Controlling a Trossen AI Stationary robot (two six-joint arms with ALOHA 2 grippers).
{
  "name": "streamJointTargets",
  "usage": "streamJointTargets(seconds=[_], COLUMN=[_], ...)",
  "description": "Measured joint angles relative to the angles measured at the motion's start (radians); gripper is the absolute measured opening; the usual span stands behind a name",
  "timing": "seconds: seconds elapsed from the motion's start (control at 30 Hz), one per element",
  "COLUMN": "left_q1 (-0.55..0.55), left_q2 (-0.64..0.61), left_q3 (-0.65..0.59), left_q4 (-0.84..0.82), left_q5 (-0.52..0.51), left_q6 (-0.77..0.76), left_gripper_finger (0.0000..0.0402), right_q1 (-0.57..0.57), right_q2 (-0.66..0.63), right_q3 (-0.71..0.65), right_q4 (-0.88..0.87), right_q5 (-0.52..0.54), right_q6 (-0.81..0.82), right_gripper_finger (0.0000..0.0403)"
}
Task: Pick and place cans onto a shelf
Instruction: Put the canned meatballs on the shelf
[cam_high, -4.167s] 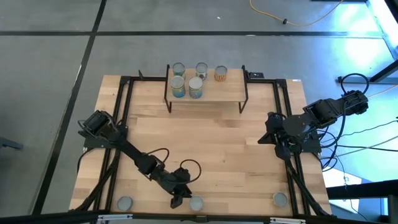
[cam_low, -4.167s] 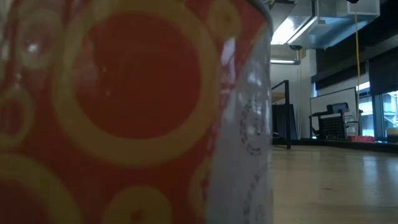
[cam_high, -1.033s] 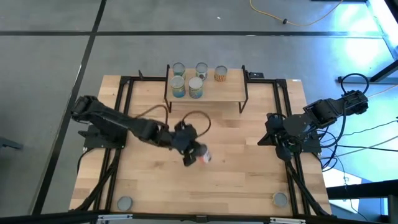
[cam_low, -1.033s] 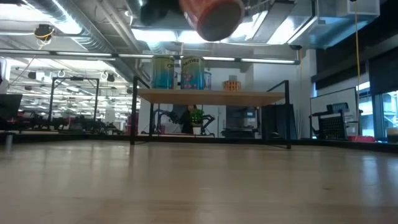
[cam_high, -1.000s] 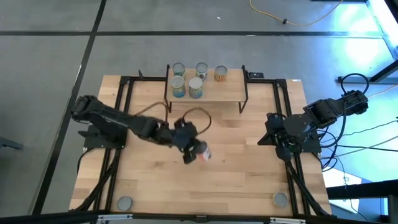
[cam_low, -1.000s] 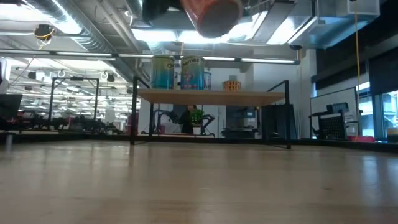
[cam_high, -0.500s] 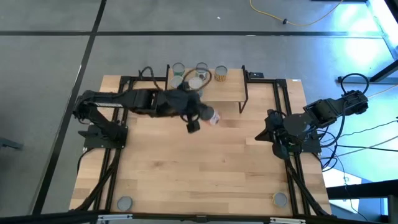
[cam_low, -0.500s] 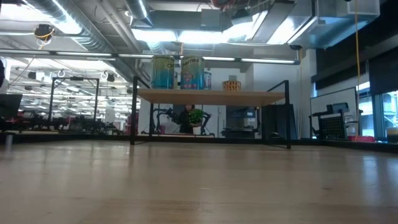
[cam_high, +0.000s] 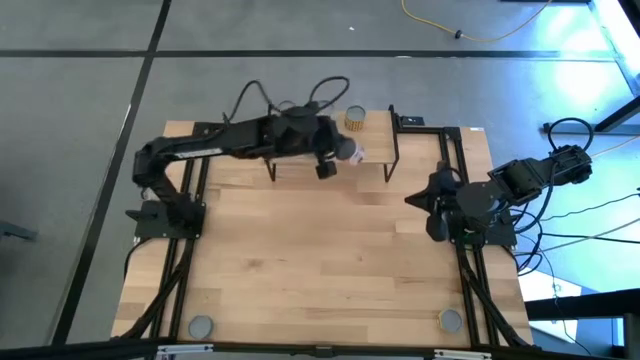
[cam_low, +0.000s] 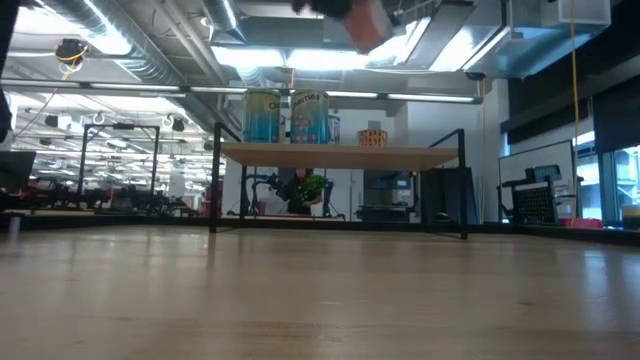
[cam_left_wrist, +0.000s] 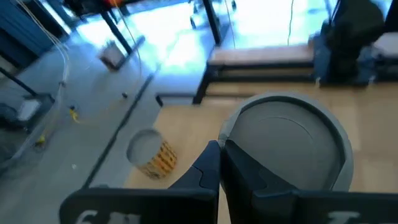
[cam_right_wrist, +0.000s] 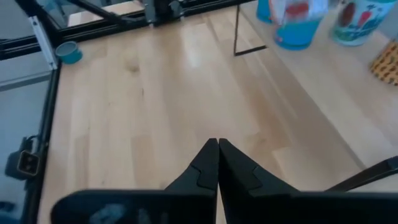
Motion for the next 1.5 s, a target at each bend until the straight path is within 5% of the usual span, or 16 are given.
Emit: streamJointTargets(seconds=[0.47,1.5], left_q1=[0.160,0.163], left_q2=[0.221,0.231], left_q3=[-0.001,-0.001], left_q4=[0.089,0.076], left_q5=[0.045,0.036], left_q6=[-0.001,0.000], left_gripper_finger=[0.0000,0.0041], right_q1=[0.000,0.000], right_q2=[0.003,0.003], right_q3=[0.000,0.000], right_q4=[0.006,0.015], right_q5=[0.027,0.018], right_q6=[-0.001,-0.003], right_gripper_finger=[0.0007,0.0007])
